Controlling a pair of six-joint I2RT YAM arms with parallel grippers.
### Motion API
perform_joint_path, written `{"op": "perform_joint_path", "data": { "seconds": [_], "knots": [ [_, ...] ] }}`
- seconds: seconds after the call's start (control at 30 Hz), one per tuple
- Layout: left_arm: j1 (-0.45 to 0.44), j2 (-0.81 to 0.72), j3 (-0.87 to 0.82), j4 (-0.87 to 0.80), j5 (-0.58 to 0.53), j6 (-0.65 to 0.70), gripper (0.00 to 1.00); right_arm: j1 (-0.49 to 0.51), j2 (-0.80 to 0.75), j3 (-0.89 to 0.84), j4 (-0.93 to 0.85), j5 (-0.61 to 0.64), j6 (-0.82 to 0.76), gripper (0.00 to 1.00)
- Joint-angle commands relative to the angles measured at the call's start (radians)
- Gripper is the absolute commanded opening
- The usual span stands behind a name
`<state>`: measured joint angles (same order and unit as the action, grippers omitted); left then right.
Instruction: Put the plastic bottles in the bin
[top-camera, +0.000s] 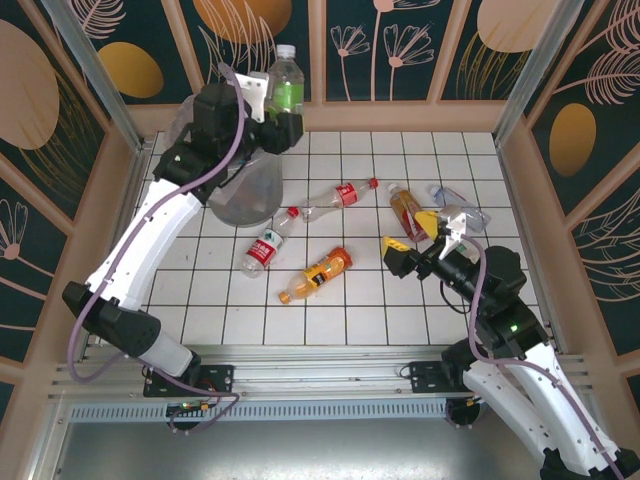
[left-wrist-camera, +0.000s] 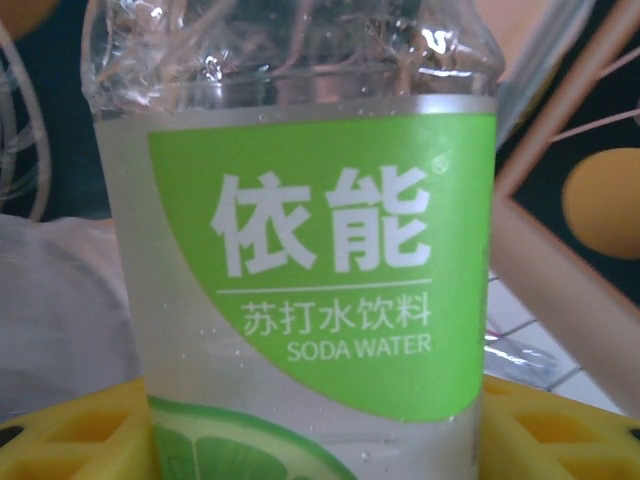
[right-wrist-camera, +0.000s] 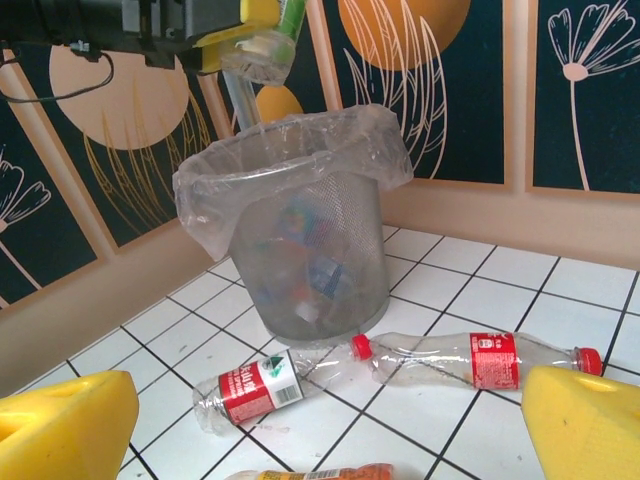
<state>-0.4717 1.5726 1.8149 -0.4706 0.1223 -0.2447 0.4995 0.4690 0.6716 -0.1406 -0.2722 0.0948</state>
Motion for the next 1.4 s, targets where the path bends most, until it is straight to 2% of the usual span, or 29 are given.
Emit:
{"op": "perform_joint_path", "data": {
  "seconds": [0.0, 0.33, 0.6, 1.1, 1.23, 1.37],
  "knots": [
    [0.050, 0.064, 0.071, -0.142, -0.090, 0.096, 0.62, 0.007, -0.010, -0.013, -0.007, -0.016, -0.028, 0.99],
    [0.180, 0.133, 0.094, -0.229, -0.176, 0.197, 0.63, 0.005, -0.011, -0.013, -0.011, -0.001, -0.026, 0.99],
    [0.246, 0.172, 0.057, -0.251, -0.217, 0.185, 0.65, 0.005, -0.010, -0.015, -0.013, 0.008, -0.022, 0.99],
    [0.259, 0.203, 0.001, -0.254, -0.271, 0.147, 0.67, 0.005, 0.002, -0.012, -0.023, 0.028, -0.004, 0.99],
    [0.259, 0.177, -0.028, -0.232, -0.252, 0.139, 0.67, 0.005, 0.017, -0.008, -0.026, 0.051, 0.010, 0.99],
    [0.258, 0.109, -0.067, -0.174, -0.179, 0.123, 0.67, 0.004, 0.030, -0.003, -0.016, 0.087, 0.046, 0.99]
  ]
}}
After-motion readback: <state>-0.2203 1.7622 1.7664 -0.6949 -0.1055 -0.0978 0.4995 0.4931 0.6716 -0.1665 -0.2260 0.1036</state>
